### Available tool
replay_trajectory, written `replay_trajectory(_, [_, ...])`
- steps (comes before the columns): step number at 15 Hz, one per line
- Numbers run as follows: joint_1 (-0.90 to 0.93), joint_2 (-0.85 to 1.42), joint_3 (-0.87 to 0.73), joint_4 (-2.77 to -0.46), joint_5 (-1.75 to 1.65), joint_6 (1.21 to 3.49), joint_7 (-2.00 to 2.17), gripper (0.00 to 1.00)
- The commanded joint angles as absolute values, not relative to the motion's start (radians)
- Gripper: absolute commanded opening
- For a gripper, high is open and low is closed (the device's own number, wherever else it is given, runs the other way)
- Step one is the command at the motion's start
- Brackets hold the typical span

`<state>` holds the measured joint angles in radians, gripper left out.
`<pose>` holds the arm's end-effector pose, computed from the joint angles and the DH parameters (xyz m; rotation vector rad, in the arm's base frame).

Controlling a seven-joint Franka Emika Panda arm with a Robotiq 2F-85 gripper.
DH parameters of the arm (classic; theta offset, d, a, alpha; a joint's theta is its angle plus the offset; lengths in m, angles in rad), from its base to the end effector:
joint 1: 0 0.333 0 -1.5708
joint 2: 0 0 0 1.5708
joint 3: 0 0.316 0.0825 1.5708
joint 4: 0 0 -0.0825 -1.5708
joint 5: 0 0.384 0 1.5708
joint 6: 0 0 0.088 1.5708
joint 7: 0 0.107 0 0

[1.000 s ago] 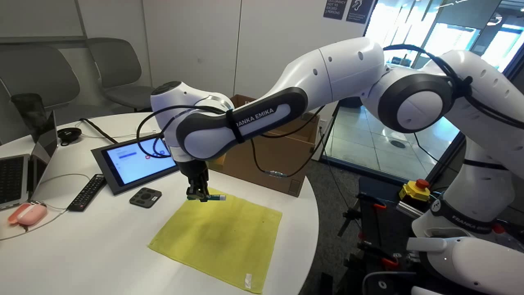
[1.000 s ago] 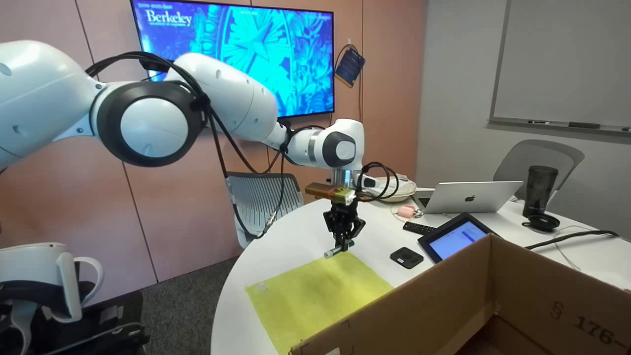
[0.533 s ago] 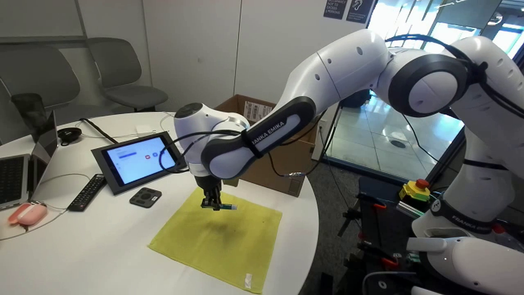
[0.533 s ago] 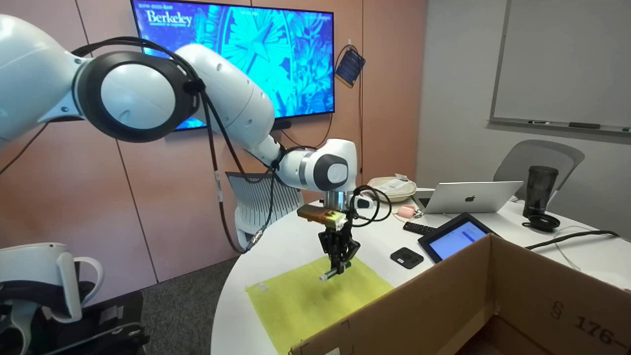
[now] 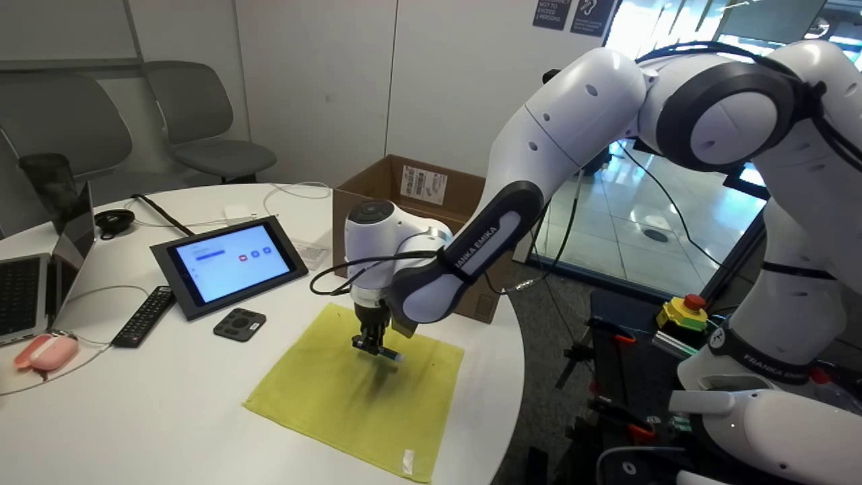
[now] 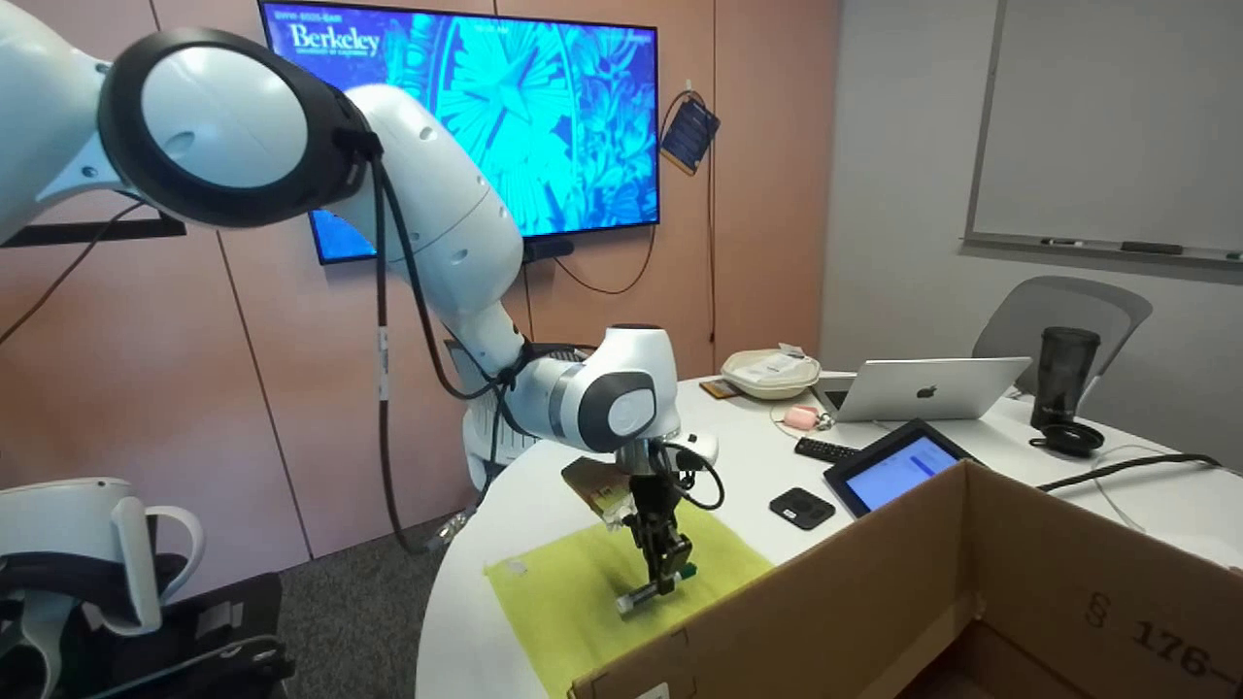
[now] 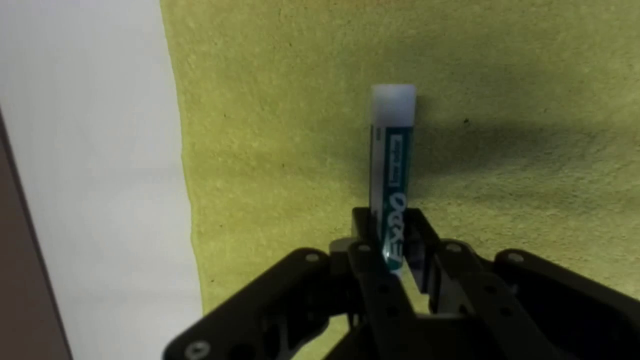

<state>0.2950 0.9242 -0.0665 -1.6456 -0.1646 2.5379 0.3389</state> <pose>0.6454 0.1557 0.0704 2.9926 0.0784 0.0140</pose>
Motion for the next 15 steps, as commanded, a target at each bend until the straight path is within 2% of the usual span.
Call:
replay_trajectory(1, [0.343, 0.839, -0.123, -1.804, -0.168, 2.647, 0.43, 0.08])
replay_trajectory(7, [0.389, 0.834, -0.151, -1.851, -0.164, 2.69, 0.46, 0.08])
replay_trajectory(15, [0.426, 0.87, -0.15, -1.785, -0.155, 2.653, 0.494, 0.08])
